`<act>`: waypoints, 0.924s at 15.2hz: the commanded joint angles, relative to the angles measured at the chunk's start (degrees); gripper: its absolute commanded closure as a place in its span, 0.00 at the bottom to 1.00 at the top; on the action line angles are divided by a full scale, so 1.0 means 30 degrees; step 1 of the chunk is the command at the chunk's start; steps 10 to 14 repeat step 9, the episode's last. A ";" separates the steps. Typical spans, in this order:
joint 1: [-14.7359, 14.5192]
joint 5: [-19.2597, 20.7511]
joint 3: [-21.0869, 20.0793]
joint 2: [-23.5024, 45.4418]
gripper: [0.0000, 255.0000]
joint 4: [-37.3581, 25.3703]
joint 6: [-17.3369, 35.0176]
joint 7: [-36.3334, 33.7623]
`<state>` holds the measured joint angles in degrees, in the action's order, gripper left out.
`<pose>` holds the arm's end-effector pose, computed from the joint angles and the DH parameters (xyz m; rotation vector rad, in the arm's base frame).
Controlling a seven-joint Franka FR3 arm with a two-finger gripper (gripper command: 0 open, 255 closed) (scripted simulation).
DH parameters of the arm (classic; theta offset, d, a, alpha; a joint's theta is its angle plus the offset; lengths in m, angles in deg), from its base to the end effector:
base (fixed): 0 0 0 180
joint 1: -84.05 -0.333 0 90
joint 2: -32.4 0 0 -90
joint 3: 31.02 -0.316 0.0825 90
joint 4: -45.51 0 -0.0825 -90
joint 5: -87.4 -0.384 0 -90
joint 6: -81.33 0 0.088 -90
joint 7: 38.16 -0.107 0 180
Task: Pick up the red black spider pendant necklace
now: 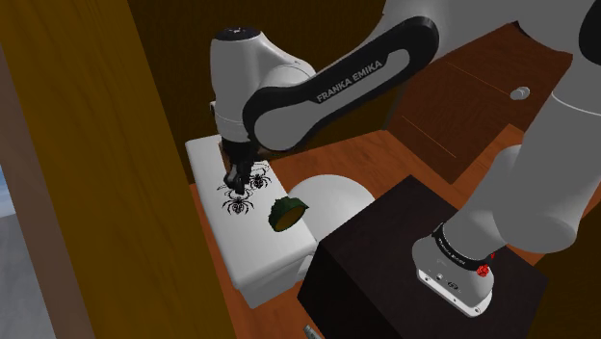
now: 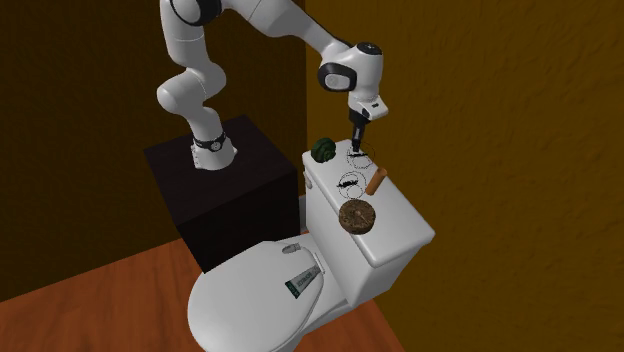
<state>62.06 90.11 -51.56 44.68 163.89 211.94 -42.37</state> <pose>0.4319 0.3883 0.3371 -2.9174 -1.0507 0.0043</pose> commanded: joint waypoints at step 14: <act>0.0099 -0.0492 -0.0136 -0.1067 1.00 -0.0898 -0.1905 0.0245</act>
